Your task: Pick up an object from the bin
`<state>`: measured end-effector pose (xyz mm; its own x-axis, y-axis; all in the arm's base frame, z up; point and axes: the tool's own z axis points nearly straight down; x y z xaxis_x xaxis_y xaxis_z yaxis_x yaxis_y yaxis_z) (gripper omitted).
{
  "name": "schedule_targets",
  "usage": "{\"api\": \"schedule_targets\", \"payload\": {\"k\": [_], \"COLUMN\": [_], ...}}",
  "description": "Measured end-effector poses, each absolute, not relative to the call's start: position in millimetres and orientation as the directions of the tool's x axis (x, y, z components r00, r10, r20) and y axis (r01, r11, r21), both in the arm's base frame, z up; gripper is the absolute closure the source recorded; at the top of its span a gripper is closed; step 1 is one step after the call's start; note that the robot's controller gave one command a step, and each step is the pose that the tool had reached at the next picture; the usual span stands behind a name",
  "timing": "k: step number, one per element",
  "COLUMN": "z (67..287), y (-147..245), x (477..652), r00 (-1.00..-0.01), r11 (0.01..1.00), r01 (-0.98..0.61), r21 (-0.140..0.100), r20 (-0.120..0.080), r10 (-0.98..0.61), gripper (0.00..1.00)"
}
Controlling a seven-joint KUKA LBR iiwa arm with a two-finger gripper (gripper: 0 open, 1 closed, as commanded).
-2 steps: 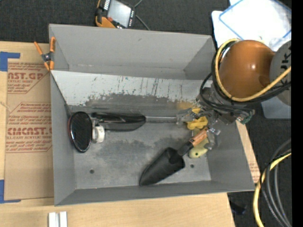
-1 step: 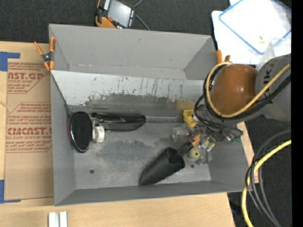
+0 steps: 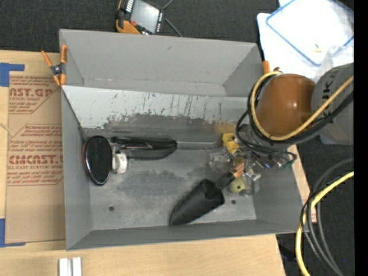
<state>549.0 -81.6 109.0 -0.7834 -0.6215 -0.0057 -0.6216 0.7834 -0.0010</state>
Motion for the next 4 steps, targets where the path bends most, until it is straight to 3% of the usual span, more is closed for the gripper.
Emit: {"api": "schedule_targets", "payload": {"k": [1,2,3,4], "z": [76,77,77,184], "y": [-76,-94,-94,-94], "x": [531.5,550.6,550.6,556.0], "r00": [-0.724,-0.526,-0.526,-0.535], "r11": [0.724,0.526,0.526,0.535], "r01": [-0.69,-0.85,-0.85,-0.845], "r21": [0.0,-0.01,-0.011,-0.006], "r20": [-0.008,-0.013,-0.013,-0.014], "r10": [-0.69,-0.85,-0.85,-0.845], "gripper": [0.0,1.0,1.0,1.0]}}
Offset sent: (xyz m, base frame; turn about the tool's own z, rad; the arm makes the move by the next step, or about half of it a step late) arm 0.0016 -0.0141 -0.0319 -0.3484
